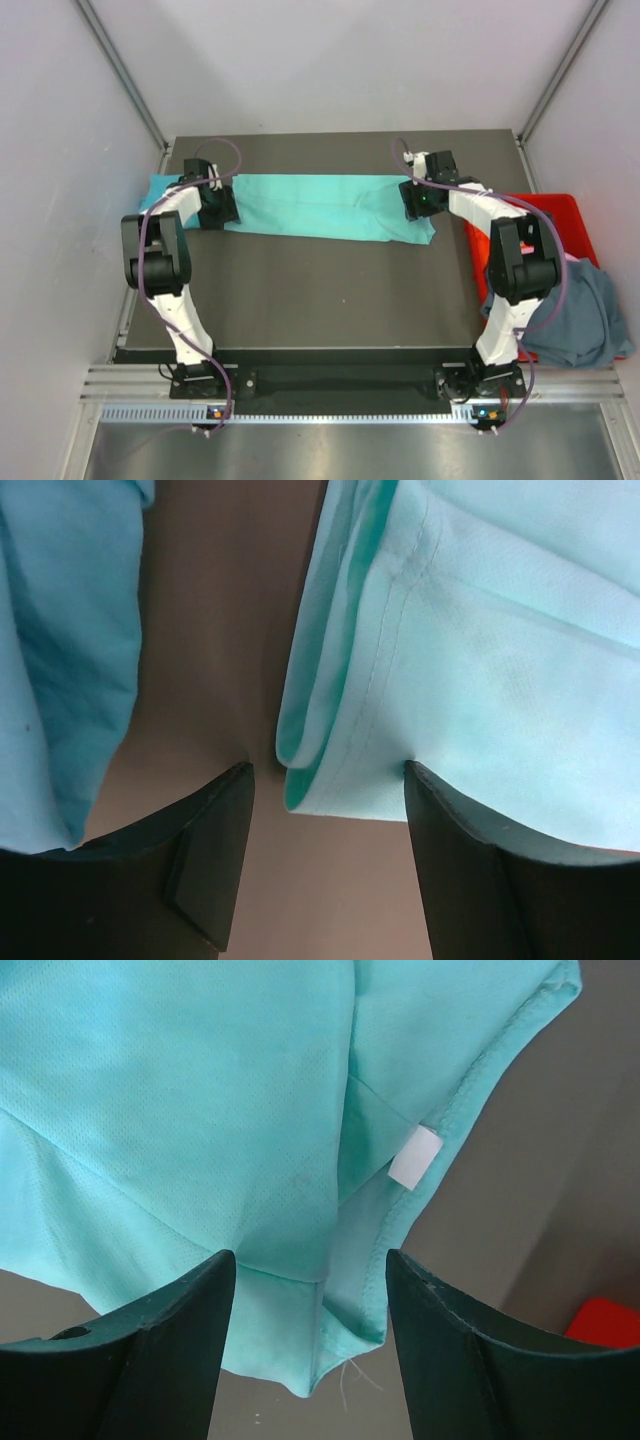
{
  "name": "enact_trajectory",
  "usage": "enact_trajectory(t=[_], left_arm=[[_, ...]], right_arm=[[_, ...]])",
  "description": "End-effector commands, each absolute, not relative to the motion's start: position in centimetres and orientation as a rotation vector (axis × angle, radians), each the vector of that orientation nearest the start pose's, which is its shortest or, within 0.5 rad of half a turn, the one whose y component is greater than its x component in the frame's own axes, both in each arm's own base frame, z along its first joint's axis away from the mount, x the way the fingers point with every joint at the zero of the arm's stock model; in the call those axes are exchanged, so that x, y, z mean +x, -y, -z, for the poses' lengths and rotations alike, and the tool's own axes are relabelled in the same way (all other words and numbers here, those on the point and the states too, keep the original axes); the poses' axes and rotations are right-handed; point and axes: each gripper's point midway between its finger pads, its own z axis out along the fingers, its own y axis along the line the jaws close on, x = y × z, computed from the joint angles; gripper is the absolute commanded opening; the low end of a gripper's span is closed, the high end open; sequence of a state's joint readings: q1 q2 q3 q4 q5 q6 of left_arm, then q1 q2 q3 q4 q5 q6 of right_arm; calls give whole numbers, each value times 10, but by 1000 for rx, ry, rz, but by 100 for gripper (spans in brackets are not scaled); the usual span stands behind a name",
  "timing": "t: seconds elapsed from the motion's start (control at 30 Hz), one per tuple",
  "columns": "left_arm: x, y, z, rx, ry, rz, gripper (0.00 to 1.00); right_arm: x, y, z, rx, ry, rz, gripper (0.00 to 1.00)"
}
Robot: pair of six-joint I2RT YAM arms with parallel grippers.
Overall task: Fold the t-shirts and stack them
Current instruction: Fold the tshirt
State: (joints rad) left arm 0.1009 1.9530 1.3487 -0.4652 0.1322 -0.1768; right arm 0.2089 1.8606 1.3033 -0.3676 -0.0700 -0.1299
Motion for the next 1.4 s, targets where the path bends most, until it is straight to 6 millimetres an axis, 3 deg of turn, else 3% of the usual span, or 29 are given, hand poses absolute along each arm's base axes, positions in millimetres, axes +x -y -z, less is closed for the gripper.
enact_trajectory(t=[0.0,0.3,0.4,0.6,0.77,0.83,0.9,0.97,1.0,1.07,1.1,1.13,1.37], left_arm=[[460,-19,-46,-304,-2555,180,66],[467,-22,-46,-291,-2544,155,63],[465,-20,-42,-276,-2555,171,55],[456,-13,-34,-259,-2588,217,30],[443,-10,-36,-254,-2604,232,12],[441,-9,-40,-251,-2595,235,0],[438,-8,-43,-251,-2592,236,0],[436,-8,-44,-251,-2590,240,0],[436,-7,-48,-248,-2584,245,0],[432,-5,-49,-244,-2588,256,0],[431,-4,-51,-244,-2586,270,0],[429,-2,-56,-242,-2580,279,0],[403,21,-67,-223,-2570,363,0]], right_arm=[[448,-102,-69,-424,-2443,-162,61],[444,-100,-61,-413,-2465,-188,60],[444,-99,-59,-411,-2472,-188,59],[443,-96,-53,-385,-2497,-188,59],[445,-87,-44,-346,-2536,-126,58],[447,-82,-38,-327,-2558,-85,58],[450,-81,-31,-322,-2577,-76,57],[448,-83,-26,-330,-2597,-80,49],[451,-83,-23,-328,-2602,-80,34],[453,-82,-19,-324,-2610,-75,19],[457,-81,-18,-321,-2609,-65,6],[458,-81,-16,-325,-2615,-62,2],[494,-84,-19,-316,-2591,-65,0]])
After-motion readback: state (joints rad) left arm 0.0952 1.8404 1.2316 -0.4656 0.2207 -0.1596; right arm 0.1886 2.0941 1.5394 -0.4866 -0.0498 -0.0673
